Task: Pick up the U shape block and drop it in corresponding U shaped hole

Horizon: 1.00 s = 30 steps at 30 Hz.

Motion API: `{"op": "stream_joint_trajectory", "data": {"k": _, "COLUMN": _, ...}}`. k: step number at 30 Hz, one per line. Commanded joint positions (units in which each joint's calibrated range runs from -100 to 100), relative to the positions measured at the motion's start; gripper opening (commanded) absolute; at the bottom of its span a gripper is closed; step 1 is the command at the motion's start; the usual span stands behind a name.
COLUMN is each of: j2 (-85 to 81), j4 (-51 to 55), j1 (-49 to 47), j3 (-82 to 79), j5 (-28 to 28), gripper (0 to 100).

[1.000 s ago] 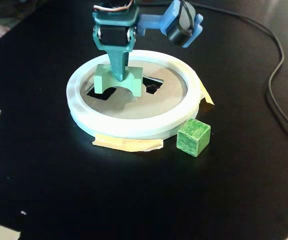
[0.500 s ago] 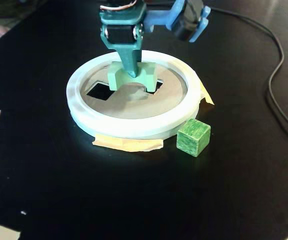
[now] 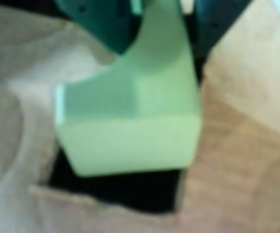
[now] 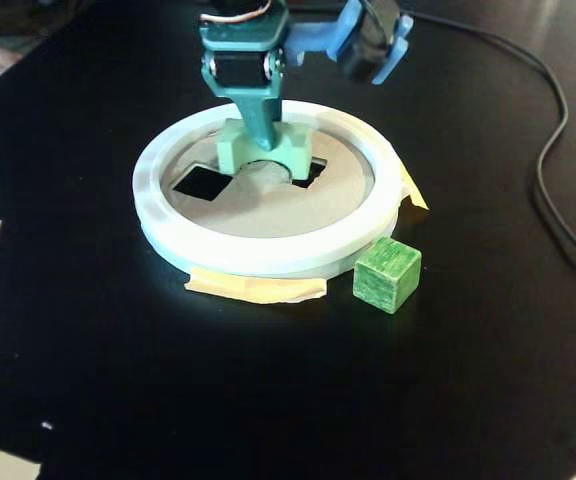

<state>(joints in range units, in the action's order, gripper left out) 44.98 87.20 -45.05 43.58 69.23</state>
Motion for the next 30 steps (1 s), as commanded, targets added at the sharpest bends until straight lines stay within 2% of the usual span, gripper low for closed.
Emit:
{"op": "stream_joint_trajectory", "data": {"k": 1, "j2": -0.7, "j4": -2.2, "j1": 0.7, "j3": 4.8, "j5": 0.4, "gripper": 2}}
{"op": "stream_joint_trajectory", "data": {"k": 13, "j2": 3.0, "j4": -7.9, "j1": 0.7, "j3": 4.9, "j5": 1.2, "gripper": 5}}
{"op": "stream_joint_trajectory", "data": {"k": 15, "j2": 3.0, "j4": -7.9, "j1": 0.9, "j3": 4.9, "j5": 1.2, "gripper": 12}}
{"op": "stream_joint_trajectory", "data": {"k": 18, "j2": 2.8, "j4": -7.8, "j1": 0.9, "j3": 4.9, "j5": 1.0, "gripper": 42}}
{"op": "stream_joint_trajectory", "data": {"k": 21, "j2": 2.2, "j4": -6.8, "j1": 0.7, "j3": 4.9, "j5": 1.0, "gripper": 63}}
{"op": "stream_joint_trajectory", "data": {"k": 30, "j2": 2.3, "j4": -7.4, "j1": 0.9, "j3": 4.9, "j5": 1.0, "gripper": 63}}
